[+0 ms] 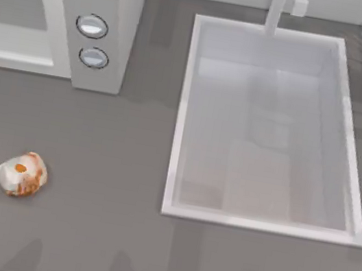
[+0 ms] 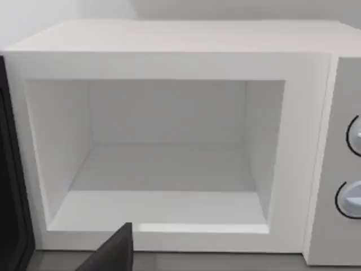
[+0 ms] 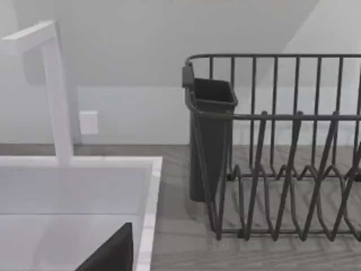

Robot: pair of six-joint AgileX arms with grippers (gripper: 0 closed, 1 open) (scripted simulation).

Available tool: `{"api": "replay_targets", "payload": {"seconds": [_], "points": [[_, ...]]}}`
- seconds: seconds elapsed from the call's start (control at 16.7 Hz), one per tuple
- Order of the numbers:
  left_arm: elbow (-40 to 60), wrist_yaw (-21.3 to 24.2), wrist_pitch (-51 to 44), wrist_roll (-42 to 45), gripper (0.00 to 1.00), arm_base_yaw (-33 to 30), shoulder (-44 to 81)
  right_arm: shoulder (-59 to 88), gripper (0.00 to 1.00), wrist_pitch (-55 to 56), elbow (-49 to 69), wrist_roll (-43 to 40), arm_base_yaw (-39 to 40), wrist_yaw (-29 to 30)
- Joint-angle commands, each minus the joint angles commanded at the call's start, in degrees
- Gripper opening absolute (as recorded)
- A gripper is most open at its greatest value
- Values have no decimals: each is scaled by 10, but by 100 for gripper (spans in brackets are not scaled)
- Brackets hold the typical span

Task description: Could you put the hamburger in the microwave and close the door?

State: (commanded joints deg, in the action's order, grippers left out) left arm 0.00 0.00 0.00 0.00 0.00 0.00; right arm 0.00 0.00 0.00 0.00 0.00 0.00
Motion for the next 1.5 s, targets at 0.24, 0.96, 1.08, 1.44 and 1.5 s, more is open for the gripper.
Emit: {"api": "replay_targets", "payload": {"seconds": [0.24,0.96,1.08,1.44,1.5], "points": [[15,0,-13,10,100,-3,18,0,100,0,0,0,0,0],[369,1,-309,230,100,-64,539,0,100,0,0,0,0,0],[440,1,-369,274,100,-77,652,0,100,0,0,0,0,0],[611,1,-511,380,100,-107,925,0,100,0,0,0,0,0],[630,1,-527,392,100,-110,954,0,100,0,0,0,0,0]]}}
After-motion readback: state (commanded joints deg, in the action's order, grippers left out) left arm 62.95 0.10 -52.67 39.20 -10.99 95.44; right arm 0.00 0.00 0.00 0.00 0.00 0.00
